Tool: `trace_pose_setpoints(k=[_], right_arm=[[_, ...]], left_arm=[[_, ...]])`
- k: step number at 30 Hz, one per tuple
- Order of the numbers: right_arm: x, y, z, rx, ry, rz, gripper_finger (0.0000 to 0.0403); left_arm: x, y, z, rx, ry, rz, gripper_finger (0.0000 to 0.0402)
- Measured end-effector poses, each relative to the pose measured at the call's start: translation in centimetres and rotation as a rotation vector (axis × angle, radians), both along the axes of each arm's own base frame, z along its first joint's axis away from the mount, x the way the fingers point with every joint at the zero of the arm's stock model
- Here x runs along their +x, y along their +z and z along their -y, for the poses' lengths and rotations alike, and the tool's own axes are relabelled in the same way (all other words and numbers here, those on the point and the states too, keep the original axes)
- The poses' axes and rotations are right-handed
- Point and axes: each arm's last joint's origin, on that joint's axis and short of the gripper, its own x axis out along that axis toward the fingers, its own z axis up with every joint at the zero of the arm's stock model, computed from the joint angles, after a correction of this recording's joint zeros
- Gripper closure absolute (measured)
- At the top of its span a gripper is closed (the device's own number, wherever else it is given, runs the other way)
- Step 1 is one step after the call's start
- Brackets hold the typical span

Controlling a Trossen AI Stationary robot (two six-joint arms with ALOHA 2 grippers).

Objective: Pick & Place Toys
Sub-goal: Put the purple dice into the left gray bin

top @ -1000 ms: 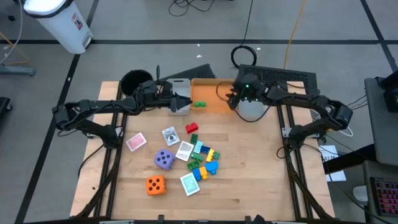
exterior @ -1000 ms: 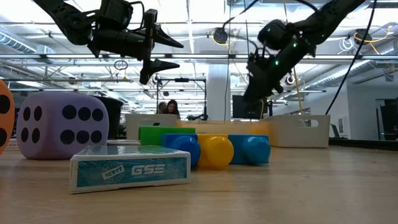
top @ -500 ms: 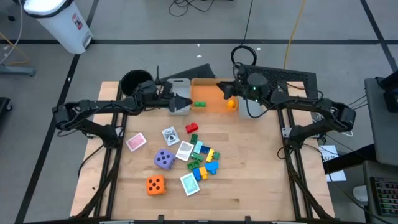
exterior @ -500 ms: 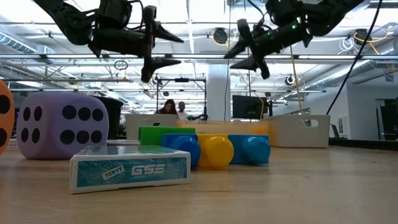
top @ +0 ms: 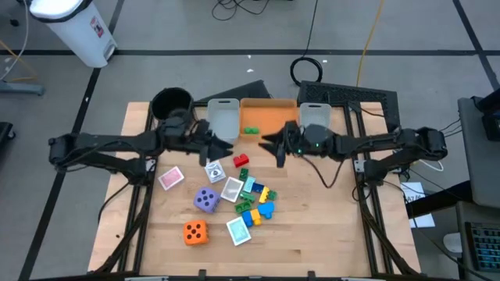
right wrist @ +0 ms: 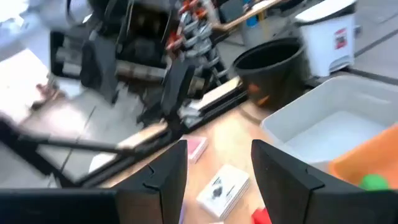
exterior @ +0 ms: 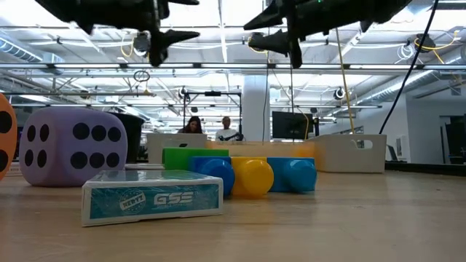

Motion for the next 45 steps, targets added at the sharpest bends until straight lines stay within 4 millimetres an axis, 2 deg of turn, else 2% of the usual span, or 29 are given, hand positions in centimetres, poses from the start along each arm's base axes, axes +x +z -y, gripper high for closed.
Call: trace_pose_setpoints(k=[8, 14, 21, 27, 30, 35, 42, 45], right_arm=[[-0.2, -1.3, -3.2, -0.074, 0.073, -0.152, 0.0236], [-0.6, -2.2, -5.8, -0.085, 0.168, -0.24, 0.0236], [-1.8, -3.3, -9.0, -0.06, 0.158, -0.358, 0.0236], [-2.7, -3.8, -11.0, -0.062, 0.141, -0.402, 0.0236], [-3.0, -3.8, -12.0, -0.03, 0.166, -0.392, 0.0236], [-3.4, -3.8, -13.2, -0.043, 0.212, -0.39, 0.0236], [-3.5, -3.7, -13.3, -0.01, 0.204, -0.379, 0.0236], [-3.2, -3.1, -13.5, 0.013, 0.21, -0.313, 0.0236]], left_arm=[[-2.7, -0.4, 4.1, 0.009, 0.121, -0.189, 0.0147], [-3.8, -1.3, 7.1, -0.09, 0.166, -0.292, 0.0147], [-3.8, -2.8, 11.1, -0.259, 0.136, -0.377, 0.0147], [-3.5, -2.6, 13.9, -0.278, 0.167, -0.441, 0.0147], [-3.7, -2.1, 14.3, -0.242, 0.201, -0.536, 0.0147], [-4.7, -1.0, 13.8, -0.199, 0.261, -0.665, 0.0147], [-5.8, -2.0, 13.4, -0.235, 0.239, -0.837, 0.0147], [-6.0, -2.7, 13.4, -0.23, 0.235, -0.864, 0.0147]])
